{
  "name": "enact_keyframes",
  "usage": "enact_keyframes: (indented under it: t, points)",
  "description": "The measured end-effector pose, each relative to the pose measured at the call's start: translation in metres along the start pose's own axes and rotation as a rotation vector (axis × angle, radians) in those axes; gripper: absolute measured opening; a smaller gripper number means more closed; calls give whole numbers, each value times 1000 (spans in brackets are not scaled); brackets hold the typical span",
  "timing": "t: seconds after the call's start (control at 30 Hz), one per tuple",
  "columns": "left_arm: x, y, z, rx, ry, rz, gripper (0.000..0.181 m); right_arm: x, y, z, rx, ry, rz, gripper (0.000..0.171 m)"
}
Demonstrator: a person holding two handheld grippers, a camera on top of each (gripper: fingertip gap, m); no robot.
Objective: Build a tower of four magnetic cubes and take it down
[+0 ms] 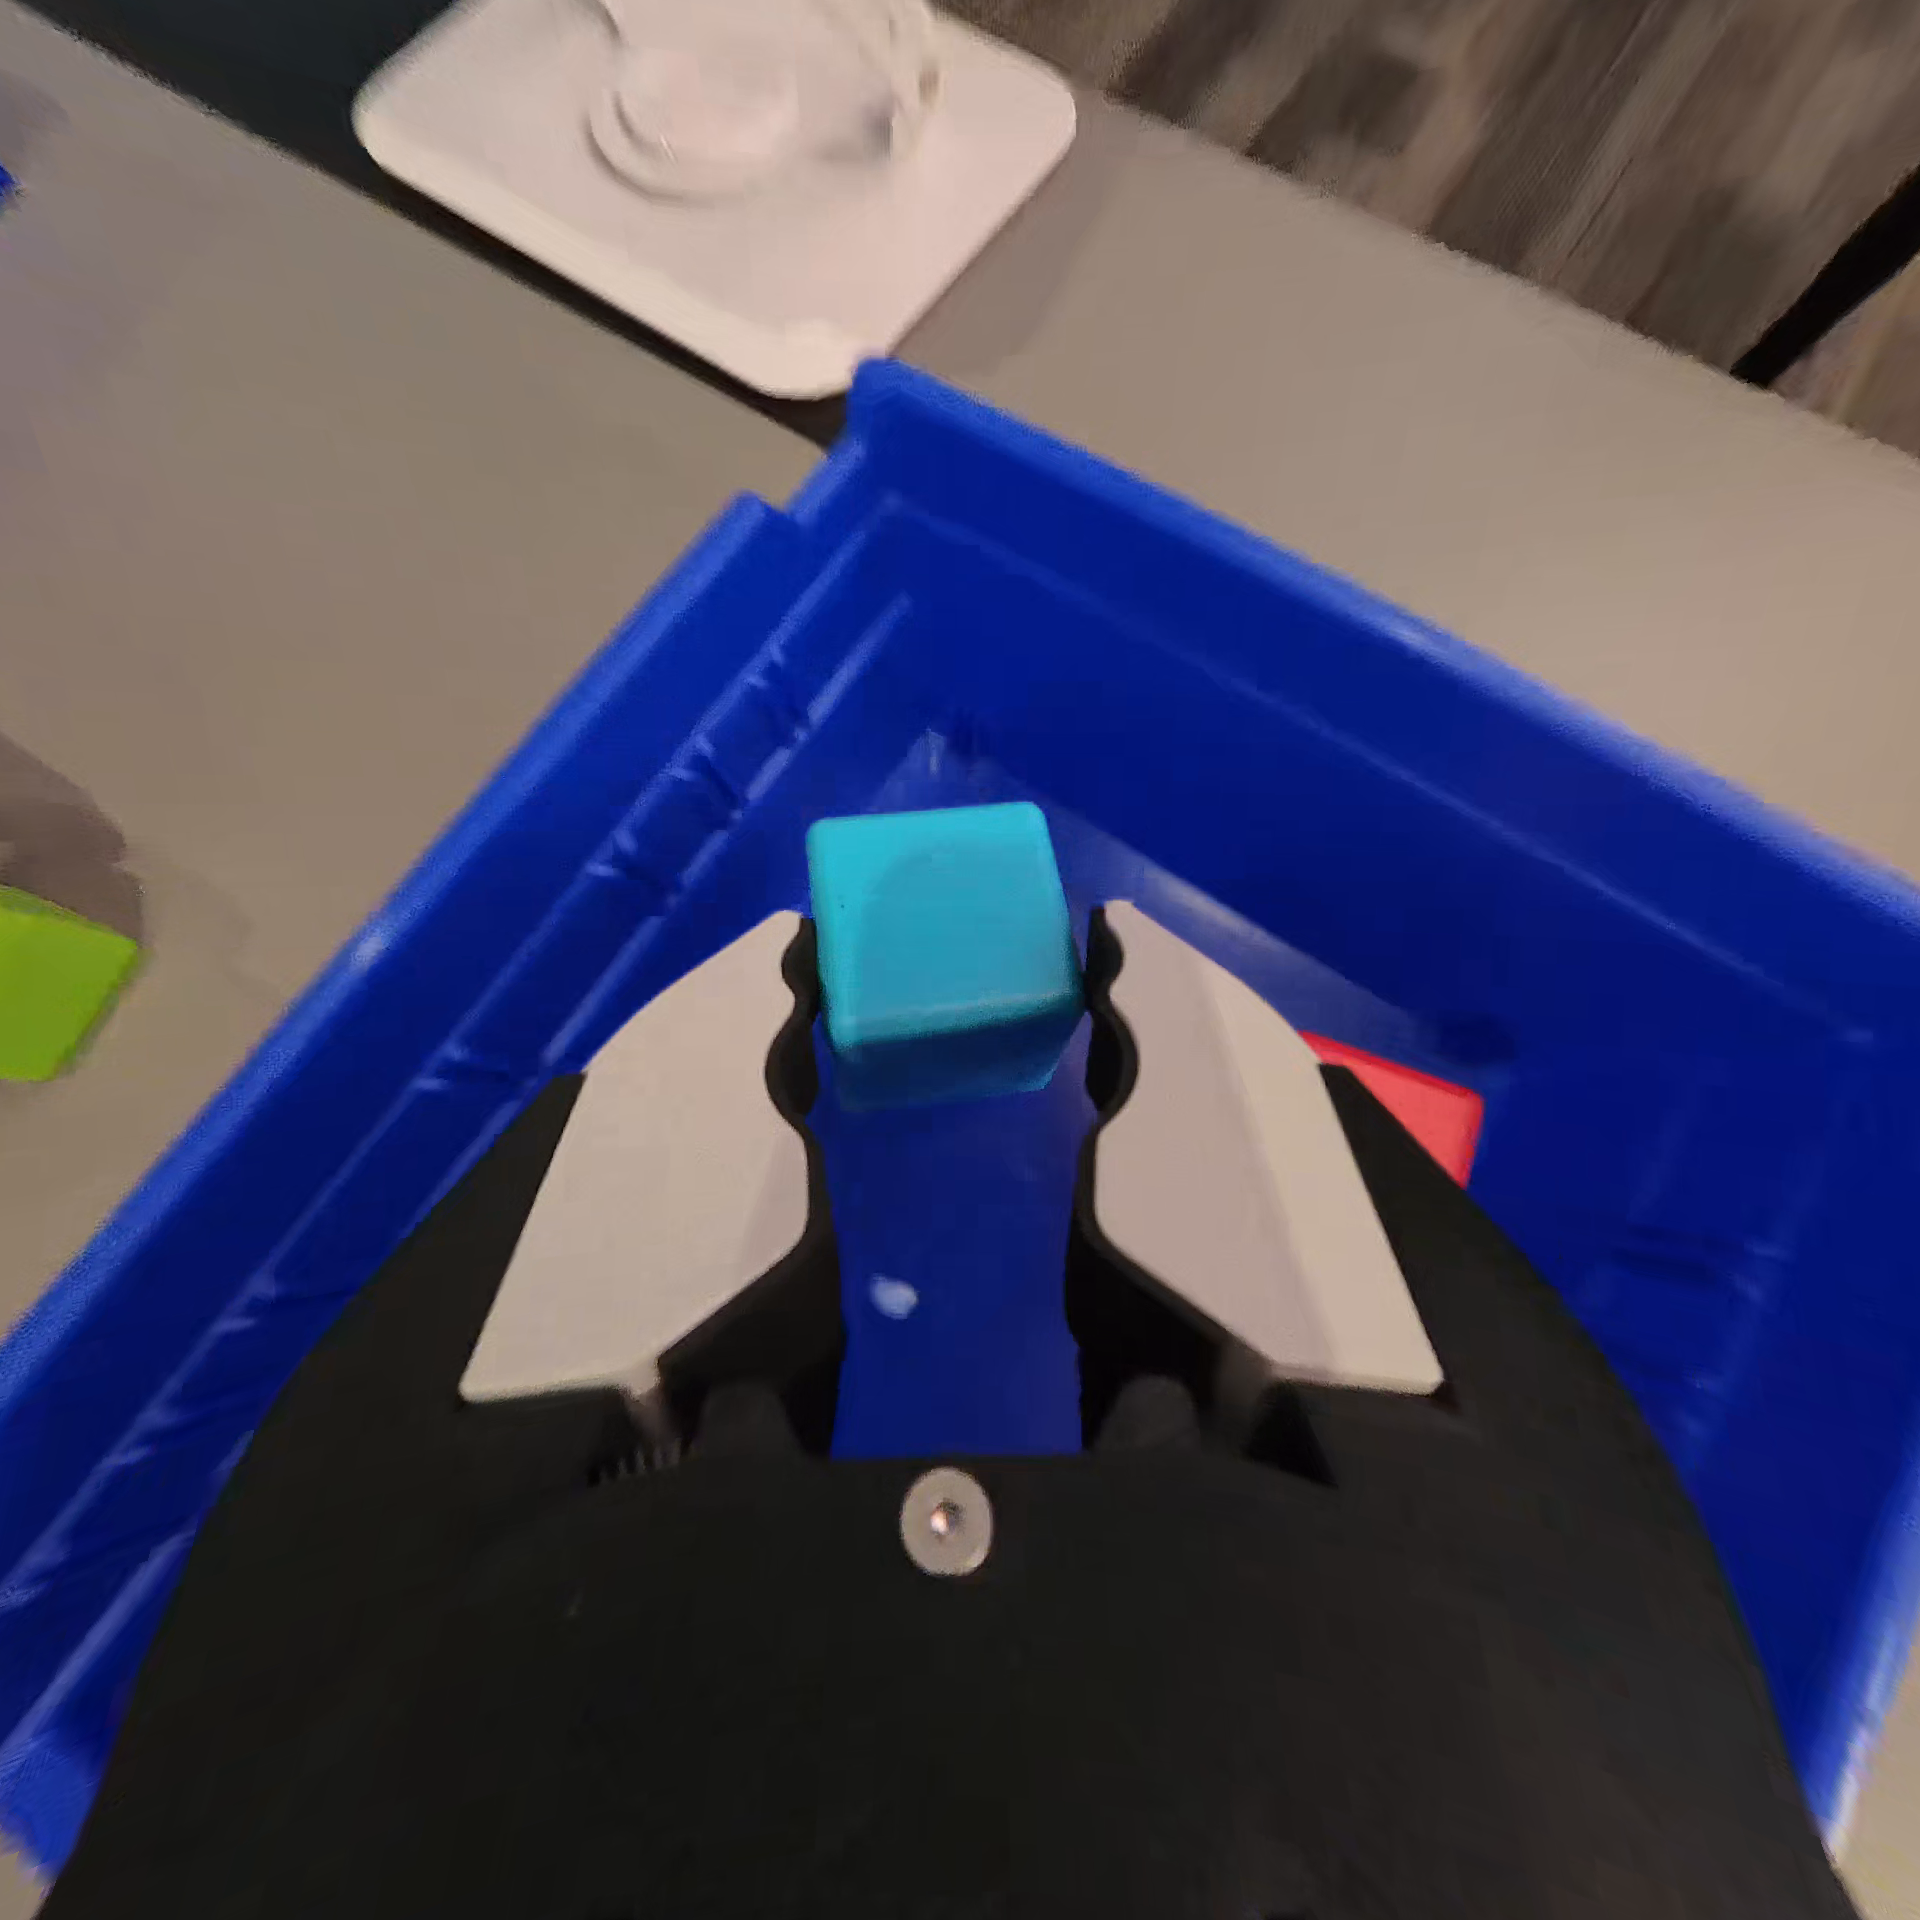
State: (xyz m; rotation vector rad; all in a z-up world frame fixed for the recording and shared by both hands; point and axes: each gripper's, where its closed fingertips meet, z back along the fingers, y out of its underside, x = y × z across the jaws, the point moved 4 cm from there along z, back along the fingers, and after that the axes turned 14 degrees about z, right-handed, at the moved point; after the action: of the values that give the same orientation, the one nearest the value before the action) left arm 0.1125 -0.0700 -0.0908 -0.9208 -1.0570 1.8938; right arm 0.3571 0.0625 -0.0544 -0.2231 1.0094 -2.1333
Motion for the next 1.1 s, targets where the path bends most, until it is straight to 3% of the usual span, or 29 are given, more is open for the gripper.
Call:
enact_keyframes:
  t: [0.2, 0.4, 0.6, 0.7, 0.83, 0.9, 1.0, 1.1]
  points:
    - [0, 0, 0, 0, 5, 1, 50, 3, 23, -37, 131, 24, 67, 51]
    - [0, 1, 0, -5, 8, 13, 50, 3, 36, -40, 198, 1, 86, 51]
    - [-1, 4, 0, 23, -2, 10, 65, -9, 16, -7, 102, 64, 106, 59]
    - [2, 13, -2, 98, -27, 16, 67, -7, -16, 32, -75, 96, 147, 57]
    - [5, 21, -5, 174, -73, -7, 66, 61, -73, 78, -413, -176, 341, 56]
    - [7, 27, -8, 222, -100, -19, 66, 105, -89, 89, -502, -381, 426, 68]
    - [8, 31, -12, 267, -126, -44, 54, 160, -87, 82, -458, -652, 530, 74]
    - [7, 33, -15, 290, -114, -64, 50, 181, -80, 51, -303, -650, 597, 75]
